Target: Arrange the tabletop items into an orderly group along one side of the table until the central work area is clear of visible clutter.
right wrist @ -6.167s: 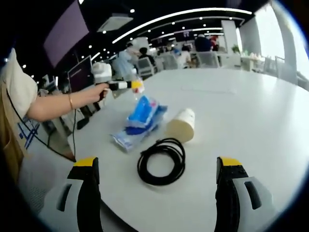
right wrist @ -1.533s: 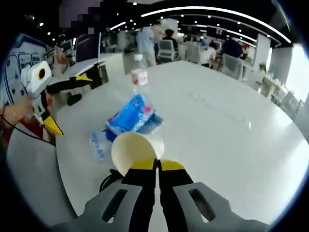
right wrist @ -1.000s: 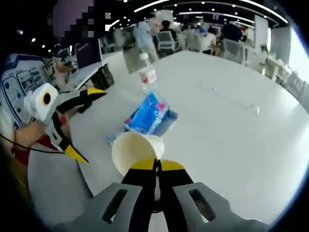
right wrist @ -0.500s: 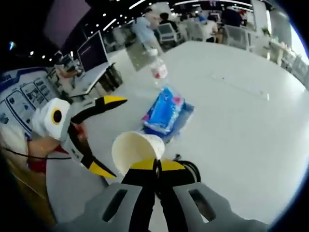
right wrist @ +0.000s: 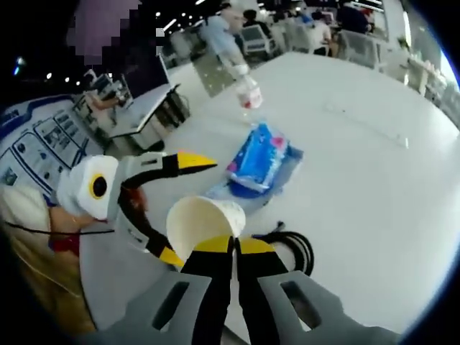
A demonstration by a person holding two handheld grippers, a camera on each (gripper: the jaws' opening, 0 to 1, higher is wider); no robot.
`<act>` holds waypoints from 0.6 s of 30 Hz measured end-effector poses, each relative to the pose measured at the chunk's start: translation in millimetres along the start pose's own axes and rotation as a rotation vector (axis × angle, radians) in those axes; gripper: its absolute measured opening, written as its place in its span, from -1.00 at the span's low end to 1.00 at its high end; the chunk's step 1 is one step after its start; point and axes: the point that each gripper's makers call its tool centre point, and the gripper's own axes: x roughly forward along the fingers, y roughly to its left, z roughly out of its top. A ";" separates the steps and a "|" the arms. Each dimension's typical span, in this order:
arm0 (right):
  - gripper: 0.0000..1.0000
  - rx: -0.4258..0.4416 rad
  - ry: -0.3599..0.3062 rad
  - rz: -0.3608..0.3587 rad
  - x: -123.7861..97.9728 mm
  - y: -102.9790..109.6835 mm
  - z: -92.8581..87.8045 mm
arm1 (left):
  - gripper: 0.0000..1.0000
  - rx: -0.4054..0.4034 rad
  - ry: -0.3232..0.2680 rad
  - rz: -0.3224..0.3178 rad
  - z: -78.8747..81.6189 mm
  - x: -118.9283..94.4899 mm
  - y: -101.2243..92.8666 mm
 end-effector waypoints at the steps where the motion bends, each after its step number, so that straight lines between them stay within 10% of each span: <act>1: -0.97 -0.001 0.004 0.004 0.3 1.4 -0.4 | 0.41 0.004 -0.002 -0.010 0.6 0.4 -2.5; 18: -0.96 -0.018 0.035 0.030 3.1 13.2 -3.5 | -0.08 0.105 0.004 -0.049 0.7 0.6 -16.3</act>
